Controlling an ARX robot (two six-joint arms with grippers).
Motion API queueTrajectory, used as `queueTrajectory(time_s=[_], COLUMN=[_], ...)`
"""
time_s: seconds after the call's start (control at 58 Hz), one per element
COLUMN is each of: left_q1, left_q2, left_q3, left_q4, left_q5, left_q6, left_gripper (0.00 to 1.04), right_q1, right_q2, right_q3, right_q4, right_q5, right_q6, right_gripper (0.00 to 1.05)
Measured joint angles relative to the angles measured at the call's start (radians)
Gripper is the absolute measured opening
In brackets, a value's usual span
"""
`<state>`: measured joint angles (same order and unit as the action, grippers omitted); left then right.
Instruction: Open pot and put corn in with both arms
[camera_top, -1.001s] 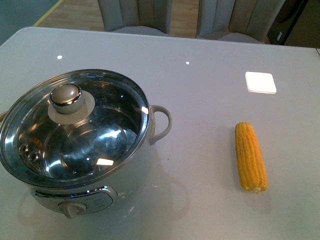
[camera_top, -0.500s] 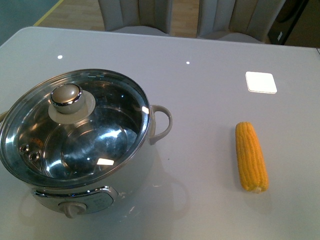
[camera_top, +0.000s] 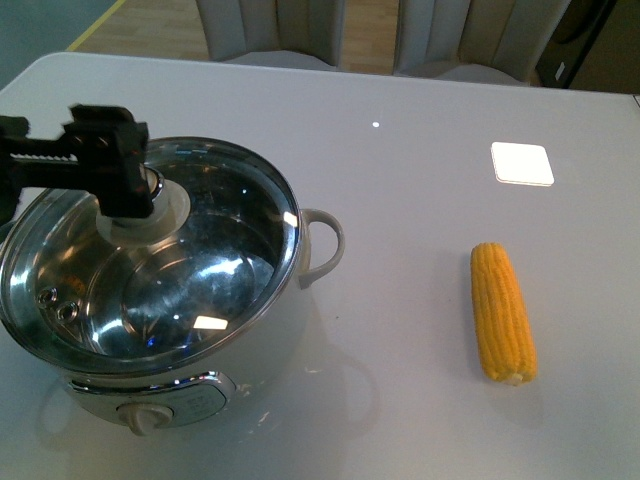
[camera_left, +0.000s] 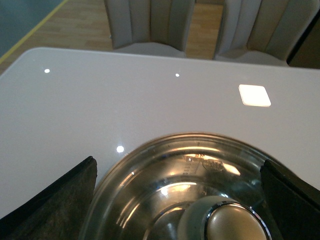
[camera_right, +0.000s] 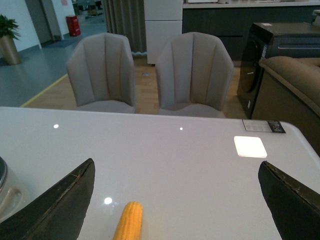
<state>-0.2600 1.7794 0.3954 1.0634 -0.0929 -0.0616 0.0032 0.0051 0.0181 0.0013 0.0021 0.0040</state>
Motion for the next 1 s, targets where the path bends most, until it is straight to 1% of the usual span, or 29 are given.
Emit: queueTrajectory(time_s=[0.173, 0.431, 0.604, 0.656, 0.949, 1.001], left_q1=[-0.025, -0.039, -0.045, -0.047, -0.065, -0.068], left_q2=[0.146, 0.265, 0.305, 0.311, 0.322, 0.322], left_q3=[0.04, 0.047, 0.051, 0.051, 0.055, 0.055], left_q4=[0.066, 0.182, 0.232, 0.239, 0.253, 0.253], left_q5=[-0.004, -0.013, -0.026, -0.026, -0.029, -0.034], left_q6=[0.008, -0.001, -0.014, -0.016, -0.011, -0.002], left_gripper=[0.98, 0.98, 0.97, 0.91, 0.46, 0.43], right_q1=[0.0, 0.0, 0.0, 0.0, 0.0, 0.0], right_q2=[0.0, 0.0, 0.0, 0.0, 0.0, 0.0], right_q3=[0.0, 0.0, 0.0, 0.0, 0.0, 0.0], right_q4=[0.0, 0.0, 0.0, 0.0, 0.0, 0.0], right_q5=[0.0, 0.0, 0.0, 0.0, 0.0, 0.0], right_q6=[0.0, 0.0, 0.0, 0.0, 0.0, 0.0], right_gripper=[0.96, 0.96, 0.96, 0.96, 0.96, 0.96])
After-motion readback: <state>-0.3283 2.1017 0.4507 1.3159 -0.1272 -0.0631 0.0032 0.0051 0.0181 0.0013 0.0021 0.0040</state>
